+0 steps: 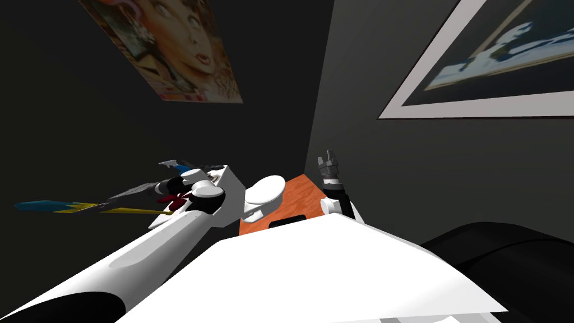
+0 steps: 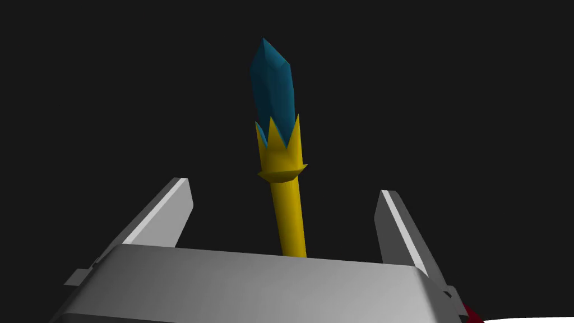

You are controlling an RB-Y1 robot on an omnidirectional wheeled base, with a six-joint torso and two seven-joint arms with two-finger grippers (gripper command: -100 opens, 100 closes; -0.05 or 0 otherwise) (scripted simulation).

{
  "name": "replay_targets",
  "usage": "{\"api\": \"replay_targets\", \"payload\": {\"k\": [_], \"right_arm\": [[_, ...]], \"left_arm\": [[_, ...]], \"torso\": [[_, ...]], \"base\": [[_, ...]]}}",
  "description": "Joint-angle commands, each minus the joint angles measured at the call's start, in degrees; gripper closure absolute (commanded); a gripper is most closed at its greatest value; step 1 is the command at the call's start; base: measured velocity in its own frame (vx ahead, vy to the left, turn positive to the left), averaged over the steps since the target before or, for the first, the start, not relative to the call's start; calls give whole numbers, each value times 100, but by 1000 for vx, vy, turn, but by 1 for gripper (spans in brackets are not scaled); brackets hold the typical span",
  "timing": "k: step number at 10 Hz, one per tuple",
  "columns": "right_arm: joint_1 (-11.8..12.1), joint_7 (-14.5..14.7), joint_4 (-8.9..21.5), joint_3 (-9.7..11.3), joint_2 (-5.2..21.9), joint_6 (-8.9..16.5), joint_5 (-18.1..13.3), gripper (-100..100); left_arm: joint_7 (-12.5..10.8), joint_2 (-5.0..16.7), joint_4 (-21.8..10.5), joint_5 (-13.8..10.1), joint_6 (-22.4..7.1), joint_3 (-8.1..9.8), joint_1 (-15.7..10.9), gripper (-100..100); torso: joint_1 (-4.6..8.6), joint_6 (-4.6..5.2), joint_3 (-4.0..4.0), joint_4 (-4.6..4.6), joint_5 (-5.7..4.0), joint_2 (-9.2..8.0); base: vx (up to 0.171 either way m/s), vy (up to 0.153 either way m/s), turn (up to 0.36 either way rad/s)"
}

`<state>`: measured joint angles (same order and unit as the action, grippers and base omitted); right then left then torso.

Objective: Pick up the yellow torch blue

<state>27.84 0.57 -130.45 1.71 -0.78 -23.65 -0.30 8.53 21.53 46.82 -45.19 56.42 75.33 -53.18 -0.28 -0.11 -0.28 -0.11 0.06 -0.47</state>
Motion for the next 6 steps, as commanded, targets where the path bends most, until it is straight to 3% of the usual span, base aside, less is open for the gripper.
{"api": "replay_targets", "payload": {"k": [1,5,6], "right_arm": [[0,0,0,0,0,0,0,0],[0,0,0,0,0,0,0,0],[0,0,0,0,0,0,0,0]], "left_arm": [[91,12,-118,-286,36,200,-286,-100],[217,192,-593,-909,193,572,-852,-100],[217,192,-602,-909,193,572,-852,-100]], "torso": [[0,0,0,0,0,0],[11,1,6,2,-3,9],[8,2,3,1,-2,5]], "base": [[-81,56,-19],[-80,47,-32],[-70,43,-17]]}}
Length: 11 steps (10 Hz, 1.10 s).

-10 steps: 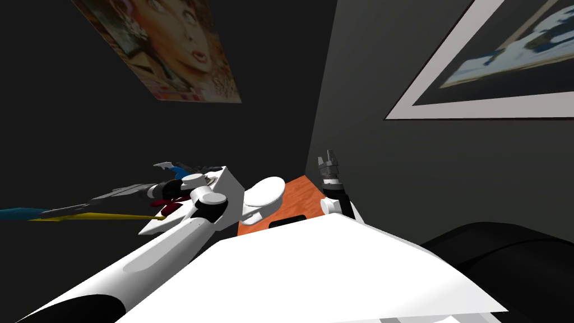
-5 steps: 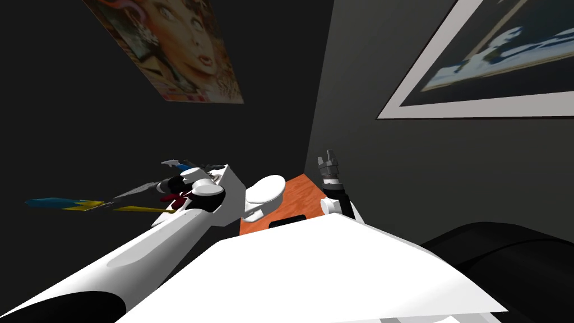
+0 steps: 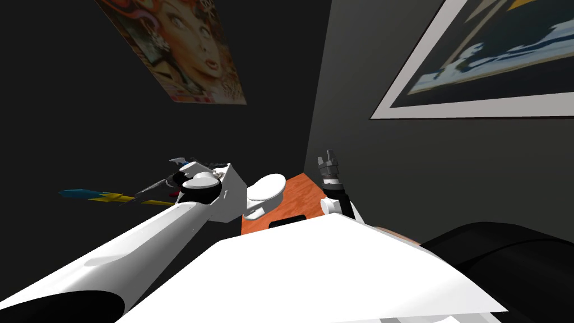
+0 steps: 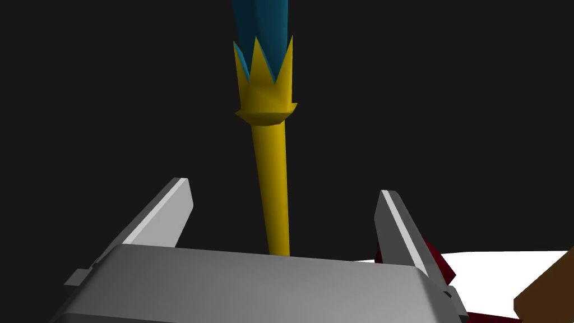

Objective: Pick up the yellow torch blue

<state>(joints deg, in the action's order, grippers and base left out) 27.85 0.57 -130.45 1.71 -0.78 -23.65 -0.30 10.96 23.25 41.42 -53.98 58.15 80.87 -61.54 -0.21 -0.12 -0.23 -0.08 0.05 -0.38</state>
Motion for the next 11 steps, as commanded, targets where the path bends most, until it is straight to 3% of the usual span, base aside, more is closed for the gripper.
{"api": "replay_targets", "payload": {"k": [1,3,6,7,8,9,11], "right_arm": [[0,0,0,0,0,0,0,0],[0,0,0,0,0,0,0,0],[0,0,0,0,0,0,0,0],[1,0,0,0,0,0,0,0],[1,0,0,0,0,0,0,0],[1,0,0,0,0,0,0,0],[1,0,0,0,0,0,0,0]], "left_arm": [[5,65,-179,-182,58,107,-156,-100],[50,128,-343,-401,111,233,-353,-100],[87,117,-321,-455,96,267,-389,-100],[90,120,-327,-463,100,271,-395,0],[89,120,-326,-462,100,271,-395,-100],[90,120,-326,-462,100,271,-395,100],[90,120,-326,-462,100,271,-395,100]], "torso": [[0,0,0,0,0,0],[-2,1,1,0,0,1],[7,0,8,3,-2,14],[11,0,12,5,-2,20],[14,1,15,6,-3,25],[15,1,16,7,-3,28],[16,1,17,7,-3,29]], "base": [[-59,43,-5],[-76,50,-13],[-31,18,-3],[0,0,0],[0,0,0],[0,0,0],[0,0,0]]}}
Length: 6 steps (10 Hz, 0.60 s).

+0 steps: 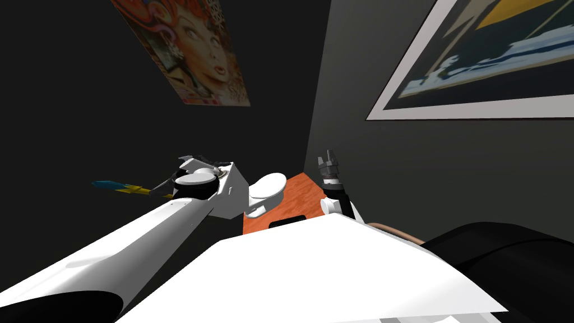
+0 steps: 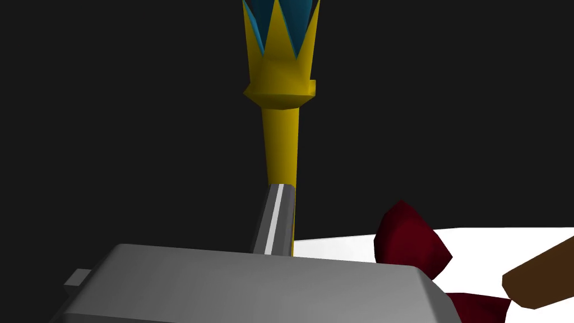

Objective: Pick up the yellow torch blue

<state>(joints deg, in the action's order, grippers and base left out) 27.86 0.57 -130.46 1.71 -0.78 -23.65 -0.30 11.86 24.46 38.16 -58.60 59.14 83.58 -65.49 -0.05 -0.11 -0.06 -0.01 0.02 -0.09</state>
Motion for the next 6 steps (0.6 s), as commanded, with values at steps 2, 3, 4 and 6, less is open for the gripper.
{"api": "replay_targets", "payload": {"k": [2,3,4,6], "right_arm": [[0,0,0,0,0,0,0,0],[0,0,0,0,0,0,0,0],[0,0,0,0,0,0,0,0],[0,0,0,0,0,0,0,0]], "left_arm": [[0,0,0,0,0,0,0,100],[0,0,0,0,0,0,0,0],[84,88,61,-1,80,9,-160,-100],[114,77,125,-8,66,19,-183,-100]], "torso": [[0,0,0,0,0,0],[0,0,0,0,0,0],[0,0,0,0,0,0],[3,0,3,0,-2,6]], "base": [[0,0,0],[0,0,0],[10,-3,-13],[16,-3,-6]]}}
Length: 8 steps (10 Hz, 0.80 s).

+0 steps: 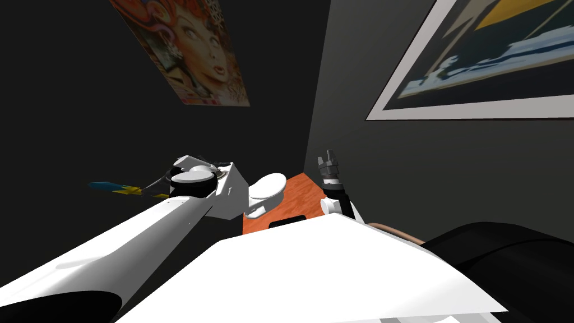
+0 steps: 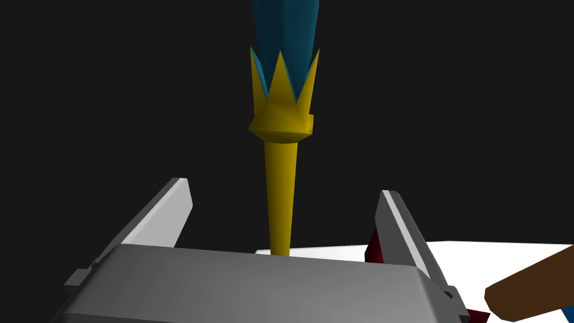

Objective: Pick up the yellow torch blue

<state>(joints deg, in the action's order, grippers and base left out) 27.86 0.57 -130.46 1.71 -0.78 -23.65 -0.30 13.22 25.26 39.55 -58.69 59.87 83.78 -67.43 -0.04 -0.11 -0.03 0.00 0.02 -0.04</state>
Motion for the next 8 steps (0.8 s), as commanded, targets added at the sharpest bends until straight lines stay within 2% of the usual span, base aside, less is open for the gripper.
{"api": "replay_targets", "payload": {"k": [1,2,3,7,8], "right_arm": [[0,0,0,0,0,0,0,0],[0,0,0,0,0,0,0,0],[0,0,0,0,0,0,0,0],[0,0,0,0,0,0,0,0],[0,0,0,0,0,0,0,0]], "left_arm": [[0,0,0,0,0,0,0,0],[-2,-1,-2,0,-1,0,1,-100],[-2,-1,-1,0,-1,0,1,100],[-2,-1,-2,0,-1,0,1,100],[-2,-1,-2,0,-1,0,1,0]], "torso": [[0,0,0,0,0,0],[-1,0,-1,-1,0,-2],[-1,0,-2,-1,0,-3],[-1,0,-3,-1,0,-4],[-1,0,-3,-1,0,-4]], "base": [[0,0,0],[0,0,0],[0,0,0],[0,0,0],[0,0,0]]}}
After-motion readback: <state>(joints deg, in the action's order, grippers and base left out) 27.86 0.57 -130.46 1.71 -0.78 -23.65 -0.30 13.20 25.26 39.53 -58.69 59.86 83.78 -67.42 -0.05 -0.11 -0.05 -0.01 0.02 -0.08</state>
